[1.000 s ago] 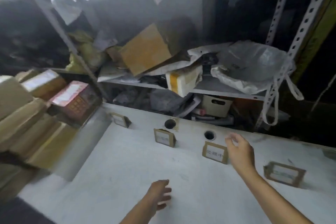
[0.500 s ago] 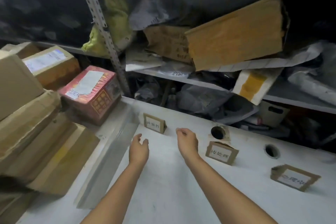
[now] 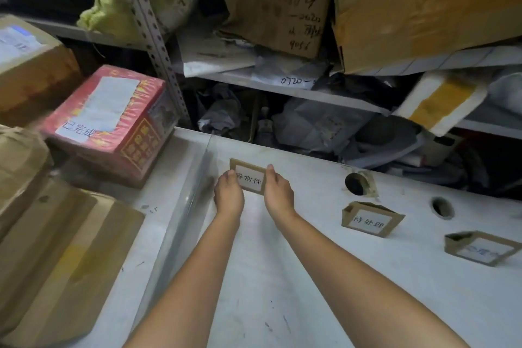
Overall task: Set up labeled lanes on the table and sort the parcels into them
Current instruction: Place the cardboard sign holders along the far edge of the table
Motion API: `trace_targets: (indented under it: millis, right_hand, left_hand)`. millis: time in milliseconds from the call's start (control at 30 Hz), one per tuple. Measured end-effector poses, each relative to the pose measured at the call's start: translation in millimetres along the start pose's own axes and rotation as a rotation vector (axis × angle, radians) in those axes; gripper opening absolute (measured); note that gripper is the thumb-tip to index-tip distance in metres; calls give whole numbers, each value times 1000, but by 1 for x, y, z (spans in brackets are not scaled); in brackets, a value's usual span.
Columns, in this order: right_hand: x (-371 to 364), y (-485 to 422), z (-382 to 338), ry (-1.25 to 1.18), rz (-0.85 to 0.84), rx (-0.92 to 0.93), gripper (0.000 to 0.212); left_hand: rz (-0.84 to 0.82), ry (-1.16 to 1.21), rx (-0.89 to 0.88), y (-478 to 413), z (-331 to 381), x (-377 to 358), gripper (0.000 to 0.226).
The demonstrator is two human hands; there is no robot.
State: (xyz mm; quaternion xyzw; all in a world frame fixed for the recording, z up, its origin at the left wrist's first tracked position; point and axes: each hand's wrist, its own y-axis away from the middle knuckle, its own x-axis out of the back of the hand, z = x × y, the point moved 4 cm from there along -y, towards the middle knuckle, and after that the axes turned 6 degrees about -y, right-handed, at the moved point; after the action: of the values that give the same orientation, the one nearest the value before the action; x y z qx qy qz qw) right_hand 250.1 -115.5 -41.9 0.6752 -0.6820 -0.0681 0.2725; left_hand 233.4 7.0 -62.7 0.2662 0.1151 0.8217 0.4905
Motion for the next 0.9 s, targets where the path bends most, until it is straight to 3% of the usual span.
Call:
trace_targets:
  millis: [100,167,267,467,600,733,900]
  right_hand:
    - [17,9,-2,-15,7,4,51]
    - [38,18,-6,-9,13,23,49]
    - [79,33,-14,-35,53,59,44]
    - [180,72,-24,-84,158,106,35]
    - [256,104,-22,-97,205,119,42]
    - [344,136,-4,-117,271,132,48]
    - [465,172,41,-158,319,91,47]
  left_hand:
    - [-39,326,182,13,-4,-5,41]
    - [-91,527,268,28,0,-11,28]
    - [-193,648,335,64,16,-22,18]
    - [-353,725,389,148,47,-70,16]
    - [-444,738,421,218,61,-116,16]
    - [-539,708,419,295,68,-177,26]
    - [-603,648,413,392,70,-262,23]
